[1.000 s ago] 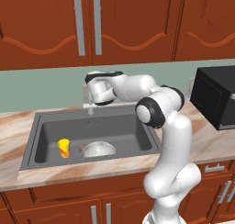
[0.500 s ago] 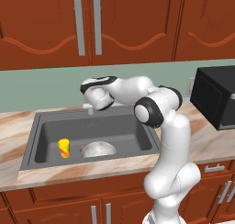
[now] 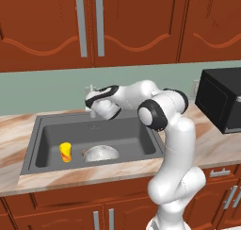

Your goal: Pick the cup and bowl and place them in the sink. Then turn on the water.

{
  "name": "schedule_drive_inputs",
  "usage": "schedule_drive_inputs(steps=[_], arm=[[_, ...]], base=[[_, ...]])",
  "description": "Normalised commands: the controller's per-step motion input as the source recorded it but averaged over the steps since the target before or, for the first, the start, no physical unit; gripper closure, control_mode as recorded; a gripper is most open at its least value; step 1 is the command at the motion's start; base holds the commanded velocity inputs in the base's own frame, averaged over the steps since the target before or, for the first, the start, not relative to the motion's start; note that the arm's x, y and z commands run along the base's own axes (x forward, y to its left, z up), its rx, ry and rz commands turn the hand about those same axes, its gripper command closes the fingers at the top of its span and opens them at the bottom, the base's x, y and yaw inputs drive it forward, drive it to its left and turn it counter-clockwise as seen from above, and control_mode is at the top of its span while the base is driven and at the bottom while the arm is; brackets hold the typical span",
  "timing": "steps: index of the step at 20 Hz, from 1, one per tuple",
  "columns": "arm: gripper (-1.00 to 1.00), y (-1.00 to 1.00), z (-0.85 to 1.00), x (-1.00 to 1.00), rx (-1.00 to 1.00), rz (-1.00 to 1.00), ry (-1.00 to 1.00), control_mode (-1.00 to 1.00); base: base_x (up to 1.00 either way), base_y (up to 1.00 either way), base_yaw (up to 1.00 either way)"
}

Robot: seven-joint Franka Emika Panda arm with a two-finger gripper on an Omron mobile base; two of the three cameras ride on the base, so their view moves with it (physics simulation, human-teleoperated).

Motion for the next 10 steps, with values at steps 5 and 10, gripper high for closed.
schedule_drive_inputs(steps=[5, 10], arm=[[-1.0, 0.0, -0.37, 0.07, 0.0, 0.0, 0.0, -1.0], [-1.0, 0.0, -0.47, 0.0, 0.0, 0.0, 0.0, -1.0]], base=[[0.0, 0.0, 0.0], [0.0, 0.0, 0.0]])
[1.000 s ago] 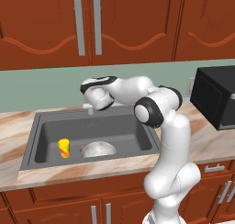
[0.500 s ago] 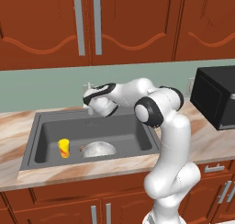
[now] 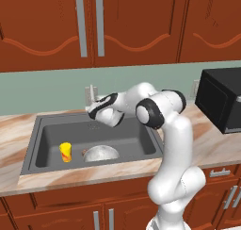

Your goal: Pick the cup and bowl and place them in the sink. Then turn on the water.

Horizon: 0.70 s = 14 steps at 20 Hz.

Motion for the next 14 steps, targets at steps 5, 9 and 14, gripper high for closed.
schedule_drive_inputs(steps=[5, 9, 14], arm=[[-1.0, 0.0, -0.38, 0.0, 0.0, 0.0, 0.0, -1.0], [-1.0, 0.0, -0.46, 0.0, 0.0, 0.0, 0.0, -1.0], [-1.0, 0.0, -0.42, 0.0, 0.0, 0.0, 0.0, -1.0]], base=[[0.0, 0.0, 0.0], [0.0, 0.0, 0.0], [0.0, 0.0, 0.0]])
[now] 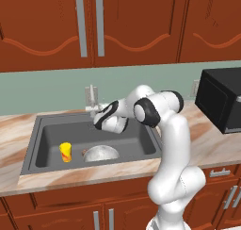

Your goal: Pick the cup and bowl and place them in the sink. Then turn on the water.

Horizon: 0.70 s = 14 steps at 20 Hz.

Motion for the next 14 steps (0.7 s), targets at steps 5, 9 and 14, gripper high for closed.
schedule_drive_inputs(steps=[5, 9, 14], arm=[[-1.0, 0.0, -0.3, 0.0, 0.0, 0.0, 0.0, -1.0], [-1.0, 0.0, -0.26, 0.0, 0.0, 0.0, 0.0, -1.0], [-1.0, 0.01, -0.04, 0.01, 0.0, 0.0, 0.0, -1.0]], base=[[0.0, 0.0, 0.0], [0.0, 0.0, 0.0], [0.0, 0.0, 0.0]])
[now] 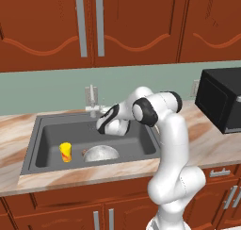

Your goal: Pick the cup and bowl and place them in the sink. Then turn on the water.

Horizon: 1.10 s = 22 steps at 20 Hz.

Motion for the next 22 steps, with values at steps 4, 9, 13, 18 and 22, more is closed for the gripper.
schedule_drive_inputs(steps=[4, 9, 13, 18, 22], arm=[[-1.0, 0.0, -0.02, 0.0, 0.0, 0.0, -0.04, -1.0], [-1.0, 0.12, -0.02, 0.0, 0.0, 0.0, -0.19, -1.0], [-1.0, 0.12, -0.1, 0.0, 0.0, 0.0, -0.12, -1.0], [-1.0, 0.11, -0.16, 0.0, 0.0, 0.0, -0.02, -1.0], [-1.0, 0.03, -0.03, 0.0, 0.0, 0.0, 0.0, -1.0]], base=[[0.0, 0.0, 0.0], [0.0, 0.0, 0.0], [0.0, 0.0, 0.0], [0.0, 0.0, 0.0], [0.0, 0.0, 0.0]])
